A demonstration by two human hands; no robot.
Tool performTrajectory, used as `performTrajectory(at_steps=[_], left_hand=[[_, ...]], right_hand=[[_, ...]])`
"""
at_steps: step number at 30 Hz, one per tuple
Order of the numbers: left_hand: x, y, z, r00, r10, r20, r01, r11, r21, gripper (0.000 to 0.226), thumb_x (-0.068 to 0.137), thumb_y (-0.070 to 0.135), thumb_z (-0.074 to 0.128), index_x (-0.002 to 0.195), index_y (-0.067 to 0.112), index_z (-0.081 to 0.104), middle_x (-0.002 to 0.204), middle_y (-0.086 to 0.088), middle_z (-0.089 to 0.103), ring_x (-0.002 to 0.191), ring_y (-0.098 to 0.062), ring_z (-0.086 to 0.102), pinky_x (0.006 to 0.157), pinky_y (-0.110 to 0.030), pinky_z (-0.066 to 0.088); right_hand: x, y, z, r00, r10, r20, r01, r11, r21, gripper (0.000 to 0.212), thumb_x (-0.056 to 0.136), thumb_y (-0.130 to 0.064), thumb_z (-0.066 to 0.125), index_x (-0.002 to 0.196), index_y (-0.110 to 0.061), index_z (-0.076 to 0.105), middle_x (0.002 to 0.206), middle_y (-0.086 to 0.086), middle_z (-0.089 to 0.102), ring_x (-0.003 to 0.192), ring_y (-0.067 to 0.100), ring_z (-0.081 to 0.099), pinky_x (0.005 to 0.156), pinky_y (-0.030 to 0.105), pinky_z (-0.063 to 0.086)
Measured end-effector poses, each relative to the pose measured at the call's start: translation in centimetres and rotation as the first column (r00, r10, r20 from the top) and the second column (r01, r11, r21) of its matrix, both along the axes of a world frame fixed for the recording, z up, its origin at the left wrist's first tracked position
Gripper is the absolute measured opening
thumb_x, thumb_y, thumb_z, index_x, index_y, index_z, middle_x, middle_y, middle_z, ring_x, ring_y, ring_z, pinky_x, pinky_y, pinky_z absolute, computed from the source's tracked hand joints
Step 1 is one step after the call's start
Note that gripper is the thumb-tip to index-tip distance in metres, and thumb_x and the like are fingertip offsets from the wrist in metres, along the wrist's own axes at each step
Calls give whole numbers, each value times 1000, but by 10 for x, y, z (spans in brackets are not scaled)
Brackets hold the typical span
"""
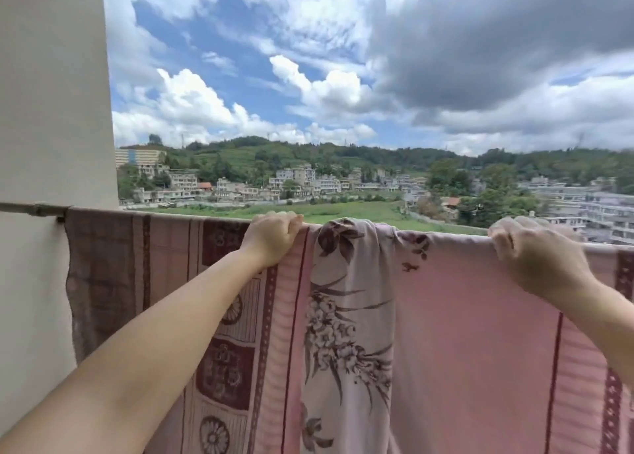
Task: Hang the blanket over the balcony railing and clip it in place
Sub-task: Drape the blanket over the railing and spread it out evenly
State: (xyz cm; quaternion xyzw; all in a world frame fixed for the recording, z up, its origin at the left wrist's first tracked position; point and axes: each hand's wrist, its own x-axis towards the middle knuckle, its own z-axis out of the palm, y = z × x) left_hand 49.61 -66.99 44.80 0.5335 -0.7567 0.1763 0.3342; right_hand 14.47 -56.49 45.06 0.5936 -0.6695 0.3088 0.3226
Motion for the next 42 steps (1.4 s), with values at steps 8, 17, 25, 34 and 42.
performTrajectory(at_steps=[8, 17, 25, 34, 42], left_hand=[[61, -33, 1, 986, -38, 165, 98, 925, -368, 56, 87, 27, 31, 39, 6, 53, 33, -11, 54, 26, -24, 53, 35, -20, 40], [241, -84, -2, 996, 60, 66, -31, 924, -382, 60, 84, 29, 30, 45, -9, 56, 41, -30, 56, 36, -42, 58, 41, -39, 50], [408, -123, 10, 971, 106, -214, -129, 987, -96, 59, 96, 43, 30, 104, -5, 63, 106, -33, 65, 102, -45, 60, 90, -49, 46], [278, -85, 3, 968, -222, 120, 248, 925, -287, 51, 88, 34, 29, 60, 10, 64, 54, -9, 68, 45, -28, 64, 48, -27, 50], [405, -139, -3, 996, -42, 84, 76, 879, -470, 52, 86, 27, 34, 43, 5, 55, 36, -16, 55, 28, -30, 53, 36, -20, 34]], right_hand=[[130, -50, 2, 991, 97, -96, -105, 991, -84, 59, 93, -45, 26, 62, -9, 62, 66, 19, 68, 64, 36, 66, 53, 31, 35], [123, -43, 0, 989, -141, -42, 139, 989, -55, 69, 80, -47, 18, 68, -2, 69, 75, 29, 69, 71, 44, 66, 66, 42, 50], [195, -50, 17, 962, -262, 81, 246, 955, 167, 74, 80, -45, 3, 114, -9, 57, 125, 24, 57, 114, 36, 52, 98, 44, 39], [432, -126, -1, 993, 93, -78, -98, 993, -70, 47, 95, -32, 28, 76, -7, 63, 76, 10, 68, 69, 30, 64, 57, 28, 34], [411, -144, -9, 982, -56, -178, 14, 974, -228, 54, 89, -30, 31, 46, -7, 54, 41, 11, 58, 34, 27, 55, 46, 19, 27]])
